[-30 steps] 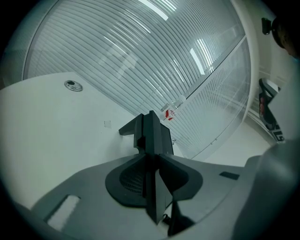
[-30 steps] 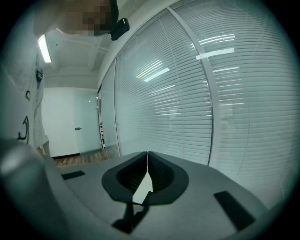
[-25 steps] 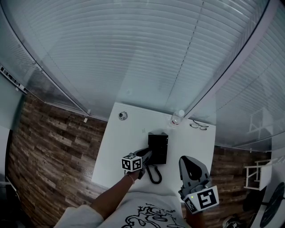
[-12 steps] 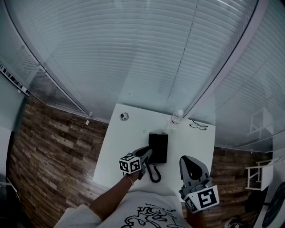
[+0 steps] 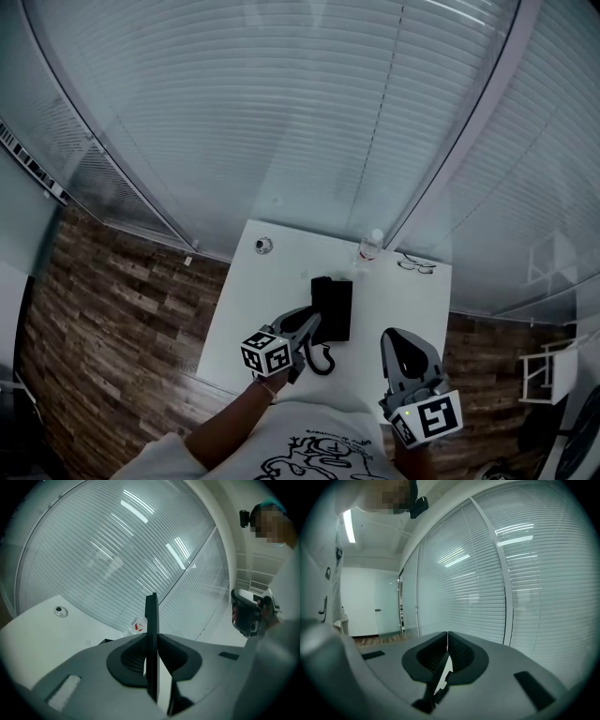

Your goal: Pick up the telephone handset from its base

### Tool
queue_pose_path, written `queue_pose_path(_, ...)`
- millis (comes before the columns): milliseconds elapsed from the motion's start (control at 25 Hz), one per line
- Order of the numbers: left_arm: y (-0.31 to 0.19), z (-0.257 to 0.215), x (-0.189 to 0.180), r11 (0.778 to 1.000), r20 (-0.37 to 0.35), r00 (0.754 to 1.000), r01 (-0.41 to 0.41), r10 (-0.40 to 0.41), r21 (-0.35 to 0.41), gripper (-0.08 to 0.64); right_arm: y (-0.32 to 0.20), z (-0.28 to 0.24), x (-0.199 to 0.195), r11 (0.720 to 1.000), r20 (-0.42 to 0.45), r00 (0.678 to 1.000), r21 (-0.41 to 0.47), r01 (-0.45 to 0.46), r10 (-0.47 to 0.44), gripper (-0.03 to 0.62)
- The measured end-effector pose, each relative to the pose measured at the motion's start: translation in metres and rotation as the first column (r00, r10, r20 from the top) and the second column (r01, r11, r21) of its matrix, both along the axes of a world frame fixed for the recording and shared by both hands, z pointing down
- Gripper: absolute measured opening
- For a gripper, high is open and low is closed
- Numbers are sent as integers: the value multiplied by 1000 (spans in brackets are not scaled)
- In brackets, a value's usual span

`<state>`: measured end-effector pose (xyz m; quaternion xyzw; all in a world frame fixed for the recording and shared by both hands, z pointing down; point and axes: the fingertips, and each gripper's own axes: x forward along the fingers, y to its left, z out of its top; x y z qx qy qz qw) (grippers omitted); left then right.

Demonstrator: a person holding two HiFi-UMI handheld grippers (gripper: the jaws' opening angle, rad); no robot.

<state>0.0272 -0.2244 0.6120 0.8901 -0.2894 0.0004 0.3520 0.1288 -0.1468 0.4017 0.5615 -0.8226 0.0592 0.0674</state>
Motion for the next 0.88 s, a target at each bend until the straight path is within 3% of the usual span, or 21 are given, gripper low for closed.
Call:
queue_pose_path(440, 19, -97, 4, 986, -30, 999, 17, -12, 164, 66, 19, -8, 14, 1000, 5, 1000, 21, -3, 3, 6)
queue_pose_path(880, 44, -185, -9, 942, -56, 997, 65, -49, 329, 66, 31, -16, 20, 999, 10, 1000, 37, -3, 3, 6)
